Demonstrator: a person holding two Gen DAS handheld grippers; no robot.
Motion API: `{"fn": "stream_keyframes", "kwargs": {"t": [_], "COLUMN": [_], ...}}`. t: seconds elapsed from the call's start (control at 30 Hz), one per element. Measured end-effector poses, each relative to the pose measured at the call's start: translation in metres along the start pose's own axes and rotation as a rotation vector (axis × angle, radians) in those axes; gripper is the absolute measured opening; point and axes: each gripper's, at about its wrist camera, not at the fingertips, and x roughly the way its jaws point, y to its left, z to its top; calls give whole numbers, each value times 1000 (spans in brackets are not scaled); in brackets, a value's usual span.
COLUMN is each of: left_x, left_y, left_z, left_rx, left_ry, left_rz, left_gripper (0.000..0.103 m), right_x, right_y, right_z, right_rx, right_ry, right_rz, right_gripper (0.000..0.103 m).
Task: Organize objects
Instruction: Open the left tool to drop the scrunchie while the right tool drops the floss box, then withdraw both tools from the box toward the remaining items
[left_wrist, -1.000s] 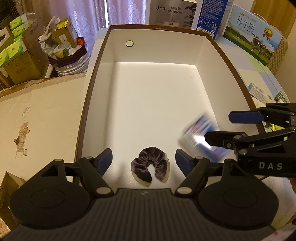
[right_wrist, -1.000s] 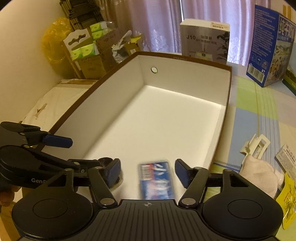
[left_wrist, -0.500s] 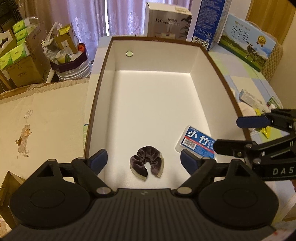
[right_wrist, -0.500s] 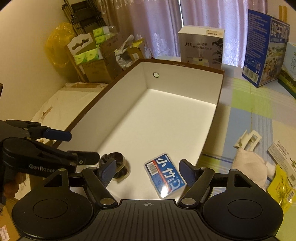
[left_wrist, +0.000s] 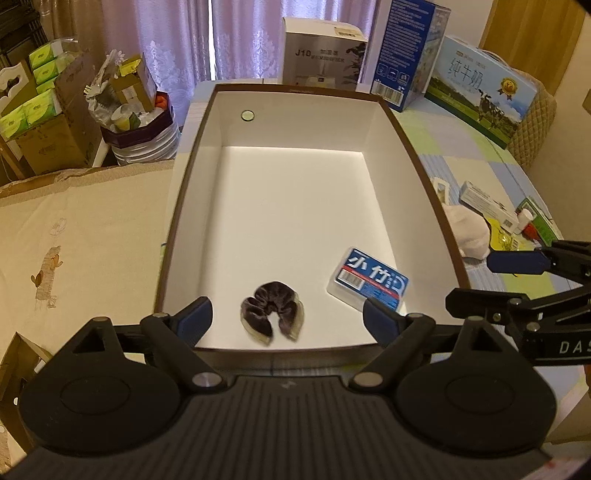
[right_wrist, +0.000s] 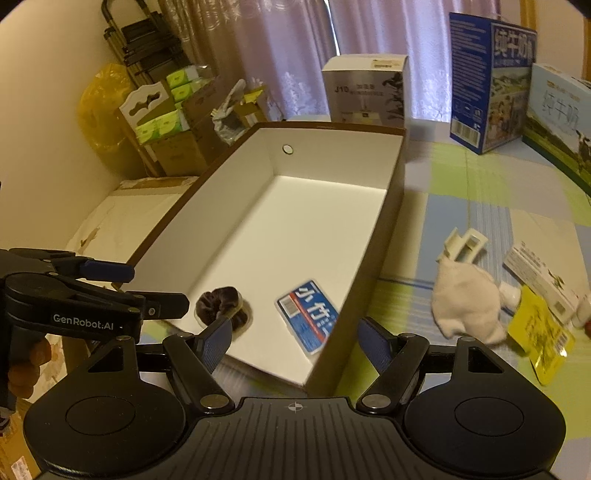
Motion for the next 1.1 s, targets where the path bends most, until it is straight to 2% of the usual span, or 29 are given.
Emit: {"fn": "stream_keyframes", "kwargs": {"t": [0.5, 0.87, 1.1], "left_x": [-19, -18, -14], "left_y": [-45, -93, -131], "left_z": [-28, -40, -43], "left_rx": [-48, -78, -66], "left_ry": [7, 26, 39], "left_rz": [27, 47, 42], "left_gripper": [87, 87, 87], "right_x": [-32, -52, -67], "right_y": [-26, -67, -102], "right_z": [-26, -37, -46], "right_rx": [-8, 1, 57], "right_ry": [15, 48, 63], "right_rz": [54, 79, 78], "right_gripper": [73, 73, 74]}}
